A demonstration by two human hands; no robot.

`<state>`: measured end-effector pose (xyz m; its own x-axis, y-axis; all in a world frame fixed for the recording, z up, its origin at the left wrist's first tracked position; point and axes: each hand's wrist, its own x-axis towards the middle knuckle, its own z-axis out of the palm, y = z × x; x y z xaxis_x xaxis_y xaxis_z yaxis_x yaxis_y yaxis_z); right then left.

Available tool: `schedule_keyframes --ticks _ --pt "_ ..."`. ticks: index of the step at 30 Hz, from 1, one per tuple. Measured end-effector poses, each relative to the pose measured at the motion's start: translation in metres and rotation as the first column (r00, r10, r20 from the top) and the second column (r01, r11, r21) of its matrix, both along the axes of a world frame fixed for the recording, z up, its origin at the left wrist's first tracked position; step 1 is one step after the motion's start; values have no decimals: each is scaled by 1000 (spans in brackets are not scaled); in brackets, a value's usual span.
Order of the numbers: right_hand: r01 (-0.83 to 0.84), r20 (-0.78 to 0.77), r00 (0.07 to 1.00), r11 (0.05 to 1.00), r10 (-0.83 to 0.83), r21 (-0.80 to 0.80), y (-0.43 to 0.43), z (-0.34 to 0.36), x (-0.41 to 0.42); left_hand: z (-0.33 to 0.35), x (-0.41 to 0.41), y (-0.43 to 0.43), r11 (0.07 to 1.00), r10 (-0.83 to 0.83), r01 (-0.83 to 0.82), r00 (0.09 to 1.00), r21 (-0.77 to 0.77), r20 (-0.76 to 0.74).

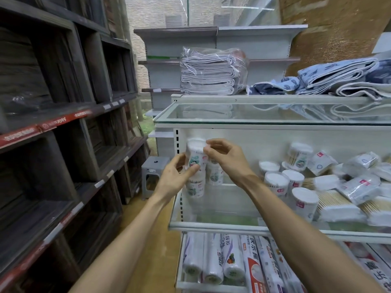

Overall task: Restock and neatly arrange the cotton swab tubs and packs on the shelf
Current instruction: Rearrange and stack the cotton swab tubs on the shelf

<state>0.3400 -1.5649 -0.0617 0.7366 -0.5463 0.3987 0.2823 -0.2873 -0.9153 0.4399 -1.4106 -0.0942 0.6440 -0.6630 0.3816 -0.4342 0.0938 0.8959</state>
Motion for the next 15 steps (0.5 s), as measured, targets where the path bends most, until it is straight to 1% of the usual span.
schedule_keyframes --ticks 4,7,10,12,15 --pt "4 -28 1000 999 -6 -44 1 -5 10 -7 12 -2 997 11 -15 999 71 52" --pt "11 -45 999 998 -14 -64 -1 -12 15 -15 22 -4 990 22 -30 998 137 60" --pt "23 -37 999 995 -26 -98 -3 -14 15 -18 24 -5 986 32 -43 997 160 71" --pt "71 -9 997 990 -73 -120 -9 -10 10 -15 19 -4 991 83 -91 993 95 86" --pt "208 26 978 970 -207 -129 -30 3 -10 -10 7 1 963 240 -223 965 -153 106"
